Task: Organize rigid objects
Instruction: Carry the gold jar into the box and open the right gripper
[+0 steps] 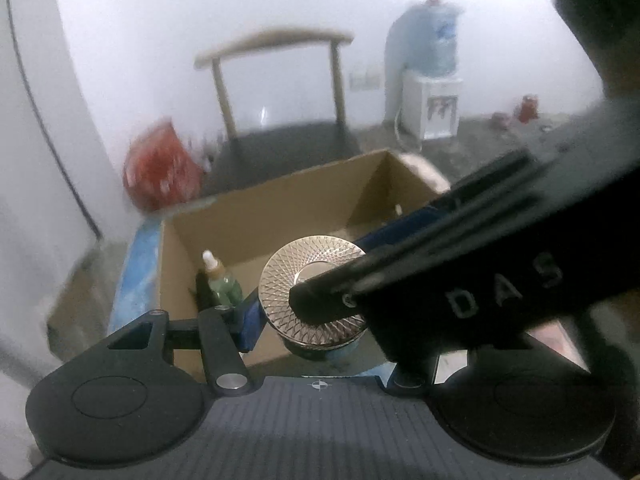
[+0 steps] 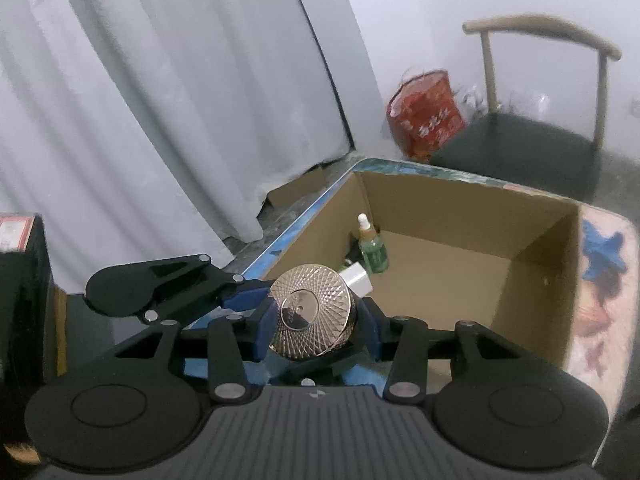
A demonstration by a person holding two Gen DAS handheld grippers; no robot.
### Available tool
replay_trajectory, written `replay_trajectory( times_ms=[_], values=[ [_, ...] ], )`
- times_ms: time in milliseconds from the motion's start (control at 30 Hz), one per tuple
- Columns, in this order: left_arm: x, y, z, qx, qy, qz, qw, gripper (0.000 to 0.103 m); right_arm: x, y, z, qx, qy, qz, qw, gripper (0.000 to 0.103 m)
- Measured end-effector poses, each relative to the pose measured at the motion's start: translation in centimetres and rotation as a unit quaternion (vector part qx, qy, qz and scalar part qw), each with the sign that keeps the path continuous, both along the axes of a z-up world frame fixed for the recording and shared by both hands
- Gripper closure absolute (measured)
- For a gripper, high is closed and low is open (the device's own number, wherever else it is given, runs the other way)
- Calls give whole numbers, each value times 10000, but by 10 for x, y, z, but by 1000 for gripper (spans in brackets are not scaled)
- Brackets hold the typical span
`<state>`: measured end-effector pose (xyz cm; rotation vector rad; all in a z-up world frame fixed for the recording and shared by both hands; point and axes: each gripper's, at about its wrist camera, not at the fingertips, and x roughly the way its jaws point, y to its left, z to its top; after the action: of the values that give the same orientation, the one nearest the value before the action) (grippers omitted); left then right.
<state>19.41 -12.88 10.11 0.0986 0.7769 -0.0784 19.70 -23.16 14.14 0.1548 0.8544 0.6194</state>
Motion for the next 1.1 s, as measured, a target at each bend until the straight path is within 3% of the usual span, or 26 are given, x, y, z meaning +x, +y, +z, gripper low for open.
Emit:
replay_trajectory(
  times_ms=[200, 367, 533, 800, 967, 1100],
  values=[
    [65, 24, -29, -253, 1019, 190, 9943, 47, 77, -5, -37, 319, 850, 32, 9959, 56],
    [88, 33, -58, -259, 1734, 359, 9839, 47, 123, -6, -82, 452, 1645, 37, 9853, 56],
    [106, 41, -81, -341, 2208, 556, 9731, 47, 146, 0, -115, 378, 2143, 56, 9760, 56],
    [118, 50, -96, -344, 2521, 714, 9644, 46, 152, 5, -138, 282, 2525, 98, 9671, 56],
    [115, 55, -94, -343, 2483, 794, 9648, 43, 156, 4, -143, 343, 2642, 99, 9638, 56],
    [111, 56, -83, -410, 2315, 785, 9688, 30, 154, 0, -139, 432, 2558, 63, 9658, 56]
  ],
)
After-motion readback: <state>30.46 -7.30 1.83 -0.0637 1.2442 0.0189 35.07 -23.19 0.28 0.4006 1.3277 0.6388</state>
